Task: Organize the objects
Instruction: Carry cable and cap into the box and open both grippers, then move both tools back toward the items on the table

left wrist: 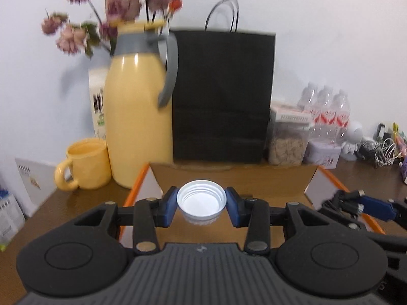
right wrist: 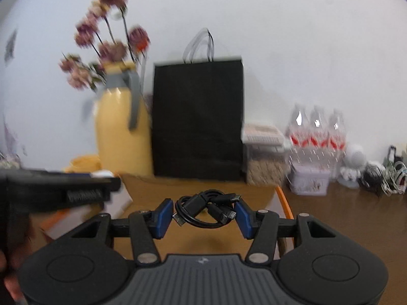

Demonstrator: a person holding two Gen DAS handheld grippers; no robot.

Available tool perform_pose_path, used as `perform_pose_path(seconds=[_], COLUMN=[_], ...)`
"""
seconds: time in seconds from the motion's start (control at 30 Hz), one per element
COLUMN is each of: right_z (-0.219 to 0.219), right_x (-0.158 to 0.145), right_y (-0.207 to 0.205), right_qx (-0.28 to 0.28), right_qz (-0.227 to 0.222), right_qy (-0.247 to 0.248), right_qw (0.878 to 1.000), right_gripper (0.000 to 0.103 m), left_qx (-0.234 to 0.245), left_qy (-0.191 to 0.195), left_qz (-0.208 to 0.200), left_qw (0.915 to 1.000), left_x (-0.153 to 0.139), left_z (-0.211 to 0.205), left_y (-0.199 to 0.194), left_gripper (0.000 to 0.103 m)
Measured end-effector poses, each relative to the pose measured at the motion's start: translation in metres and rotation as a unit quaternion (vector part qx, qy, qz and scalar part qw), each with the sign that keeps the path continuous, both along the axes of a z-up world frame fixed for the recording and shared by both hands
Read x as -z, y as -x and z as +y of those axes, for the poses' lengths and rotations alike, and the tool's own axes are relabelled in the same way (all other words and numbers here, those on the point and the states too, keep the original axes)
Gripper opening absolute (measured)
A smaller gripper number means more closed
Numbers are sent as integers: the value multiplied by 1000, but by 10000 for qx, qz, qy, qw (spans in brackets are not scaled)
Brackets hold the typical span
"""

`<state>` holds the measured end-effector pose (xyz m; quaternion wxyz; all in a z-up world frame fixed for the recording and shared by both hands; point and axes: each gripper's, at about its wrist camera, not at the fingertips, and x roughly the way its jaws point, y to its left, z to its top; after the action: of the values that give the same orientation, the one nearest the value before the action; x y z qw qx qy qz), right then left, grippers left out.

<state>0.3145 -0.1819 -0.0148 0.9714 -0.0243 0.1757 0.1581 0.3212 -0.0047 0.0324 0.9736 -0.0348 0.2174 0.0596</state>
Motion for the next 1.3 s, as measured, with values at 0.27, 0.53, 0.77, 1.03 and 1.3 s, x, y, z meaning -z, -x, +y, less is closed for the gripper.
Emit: perform_pose_path(seconds=[0.27, 0.53, 0.77, 1.03, 1.3], right_z=[0, -2, -8, -9, -13], right_x=[20, 20, 20, 19, 14], right_y=[-13, -11, -11, -9, -4], right_qx=[58, 111, 227, 240, 207], right_qz=[365, 390, 405, 370, 293], right_qy=[103, 115, 44, 26, -47], right_qw=[9993, 9991, 9989, 9990, 9993], right_gripper=[52, 76, 103, 103, 103], left_qx=[137, 181, 97, 66, 107], left_qy=[-76, -191, -341, -297, -283], left_qz=[297, 156, 15, -11, -118], left_qw=[9994, 9995, 9994, 9995, 9995], left_x=[17, 17, 14, 12, 4], left_z=[-2, -11, -19, -18, -21], left_y=[-6, -1, 4, 5, 13], left_gripper=[41, 93, 103, 103, 103])
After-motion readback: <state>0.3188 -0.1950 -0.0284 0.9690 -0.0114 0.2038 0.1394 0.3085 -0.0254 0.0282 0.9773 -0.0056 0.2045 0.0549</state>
